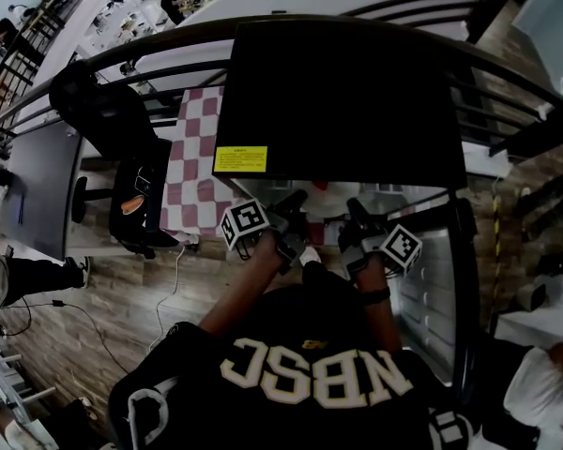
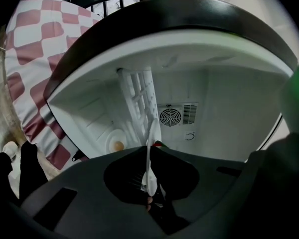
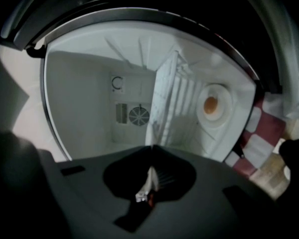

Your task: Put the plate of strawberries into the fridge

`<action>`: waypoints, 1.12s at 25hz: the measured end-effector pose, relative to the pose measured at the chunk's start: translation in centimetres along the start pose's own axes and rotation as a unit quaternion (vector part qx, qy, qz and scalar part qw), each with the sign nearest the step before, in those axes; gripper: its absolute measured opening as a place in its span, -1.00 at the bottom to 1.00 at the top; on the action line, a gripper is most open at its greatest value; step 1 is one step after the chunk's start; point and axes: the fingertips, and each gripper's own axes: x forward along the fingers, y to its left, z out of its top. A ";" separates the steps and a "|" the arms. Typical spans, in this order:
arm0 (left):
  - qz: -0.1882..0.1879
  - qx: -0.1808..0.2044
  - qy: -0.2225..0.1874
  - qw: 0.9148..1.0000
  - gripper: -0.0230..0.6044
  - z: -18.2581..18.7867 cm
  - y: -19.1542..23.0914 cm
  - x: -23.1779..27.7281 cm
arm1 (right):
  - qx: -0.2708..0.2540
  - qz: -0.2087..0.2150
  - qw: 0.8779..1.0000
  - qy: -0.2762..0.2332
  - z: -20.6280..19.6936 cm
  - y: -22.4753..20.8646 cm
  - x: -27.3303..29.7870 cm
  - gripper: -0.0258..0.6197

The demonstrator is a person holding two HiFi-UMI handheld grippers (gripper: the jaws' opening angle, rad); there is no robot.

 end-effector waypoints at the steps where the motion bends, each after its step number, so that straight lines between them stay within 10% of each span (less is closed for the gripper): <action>1: 0.000 0.001 -0.002 1.000 -0.84 0.0 0.1 0.2 | -0.003 0.000 1.000 0.000 0.0 0.0 0.2 -0.83; 28: -0.018 0.057 -0.004 0.998 -0.83 -0.7 -0.5 -0.2 | -0.098 0.028 0.995 0.008 -0.3 0.9 1.7 -0.51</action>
